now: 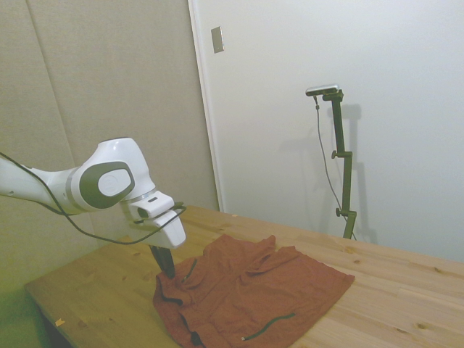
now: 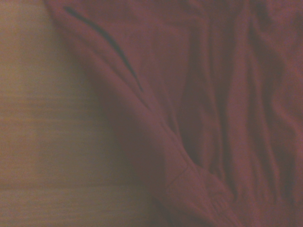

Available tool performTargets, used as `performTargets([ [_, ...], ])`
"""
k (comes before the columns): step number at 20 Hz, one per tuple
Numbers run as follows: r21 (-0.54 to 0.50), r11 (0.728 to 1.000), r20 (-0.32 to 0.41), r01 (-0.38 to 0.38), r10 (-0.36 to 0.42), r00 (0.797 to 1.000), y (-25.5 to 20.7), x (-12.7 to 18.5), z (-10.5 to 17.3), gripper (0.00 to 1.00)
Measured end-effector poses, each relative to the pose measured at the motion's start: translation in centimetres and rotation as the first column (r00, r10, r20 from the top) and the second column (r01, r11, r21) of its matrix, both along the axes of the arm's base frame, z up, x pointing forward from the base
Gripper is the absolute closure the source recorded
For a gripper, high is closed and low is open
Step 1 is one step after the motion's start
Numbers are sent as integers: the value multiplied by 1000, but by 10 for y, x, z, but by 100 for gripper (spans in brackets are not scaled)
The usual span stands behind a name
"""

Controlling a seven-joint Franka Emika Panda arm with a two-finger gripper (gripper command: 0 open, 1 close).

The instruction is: Fold the shorts

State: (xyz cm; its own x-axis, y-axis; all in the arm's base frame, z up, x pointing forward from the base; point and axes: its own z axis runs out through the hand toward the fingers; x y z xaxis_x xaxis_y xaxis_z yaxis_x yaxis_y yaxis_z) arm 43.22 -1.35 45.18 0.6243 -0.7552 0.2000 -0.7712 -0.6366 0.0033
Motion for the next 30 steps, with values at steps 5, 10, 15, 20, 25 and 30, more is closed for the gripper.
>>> performTargets([
  [5,175,984,44,30,-38,998,-52,-16,30,100],
  [10,416,907,17,67,-82,997,-136,-31,13,100],
  [15,497,855,-32,151,-155,987,-202,-24,-20,100],
  [20,544,815,-100,199,-172,980,-237,-14,-45,100],
  [25,562,805,-98,193,-167,981,-247,-20,-29,100],
  [30,568,805,-48,172,-176,983,-249,-33,1,100],
])
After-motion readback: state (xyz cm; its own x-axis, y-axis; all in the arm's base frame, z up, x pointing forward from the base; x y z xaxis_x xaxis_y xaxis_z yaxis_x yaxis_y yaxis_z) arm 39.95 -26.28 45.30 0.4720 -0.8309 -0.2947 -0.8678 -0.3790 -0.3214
